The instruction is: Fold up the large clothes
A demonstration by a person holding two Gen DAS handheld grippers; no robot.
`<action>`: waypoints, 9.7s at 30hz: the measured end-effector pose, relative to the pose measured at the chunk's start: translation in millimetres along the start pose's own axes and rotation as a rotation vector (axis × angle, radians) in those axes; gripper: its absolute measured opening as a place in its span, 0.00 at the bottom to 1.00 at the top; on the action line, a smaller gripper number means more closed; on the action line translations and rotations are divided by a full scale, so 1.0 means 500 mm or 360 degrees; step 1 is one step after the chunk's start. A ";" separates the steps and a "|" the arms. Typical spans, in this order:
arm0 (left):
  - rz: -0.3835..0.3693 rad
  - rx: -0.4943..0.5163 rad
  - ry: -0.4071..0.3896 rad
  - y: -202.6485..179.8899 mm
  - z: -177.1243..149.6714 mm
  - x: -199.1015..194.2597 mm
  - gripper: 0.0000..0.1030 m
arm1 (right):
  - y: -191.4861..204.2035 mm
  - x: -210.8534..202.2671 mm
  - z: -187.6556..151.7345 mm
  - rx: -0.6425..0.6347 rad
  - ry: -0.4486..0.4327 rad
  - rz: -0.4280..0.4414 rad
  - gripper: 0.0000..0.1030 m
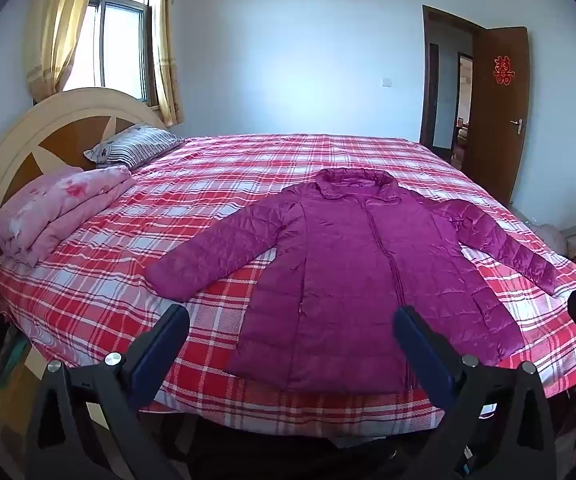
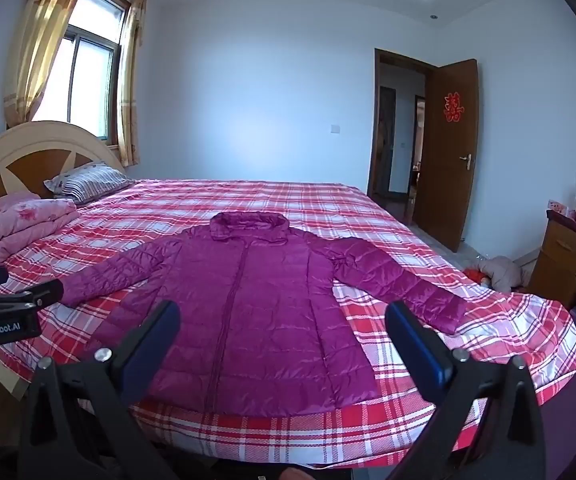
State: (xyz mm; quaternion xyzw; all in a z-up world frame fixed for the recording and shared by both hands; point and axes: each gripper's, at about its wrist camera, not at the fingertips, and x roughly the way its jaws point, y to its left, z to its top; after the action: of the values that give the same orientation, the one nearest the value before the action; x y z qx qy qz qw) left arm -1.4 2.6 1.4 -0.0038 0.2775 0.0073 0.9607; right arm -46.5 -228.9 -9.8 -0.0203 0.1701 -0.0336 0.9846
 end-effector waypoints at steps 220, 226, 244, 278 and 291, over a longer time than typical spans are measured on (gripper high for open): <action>0.0171 0.0328 0.0029 -0.190 0.243 0.719 0.99 | -0.203 0.871 0.148 0.0056 0.0497 0.0170 0.77; 0.0334 0.0445 0.0250 -0.200 0.177 0.849 0.99 | -0.176 0.992 0.120 0.0125 0.0621 0.0213 0.63; 0.0277 0.0400 0.0351 -0.193 0.156 0.886 0.99 | -0.170 1.039 0.051 0.0071 0.0773 0.0089 0.62; 0.0206 0.0317 0.0369 -0.177 0.158 0.888 0.99 | 0.040 0.915 0.009 -0.0118 0.0819 0.0274 0.80; 0.0203 0.0161 0.0271 0.022 0.168 0.681 0.99 | 0.048 0.915 0.006 -0.0154 0.0812 0.0243 0.80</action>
State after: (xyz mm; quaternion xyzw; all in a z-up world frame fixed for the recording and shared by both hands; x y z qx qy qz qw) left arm 330.9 18.5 -109.2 0.0617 0.3577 0.0541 0.9302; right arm 386.0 -238.5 -161.1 -0.0453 0.4153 0.0448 0.9075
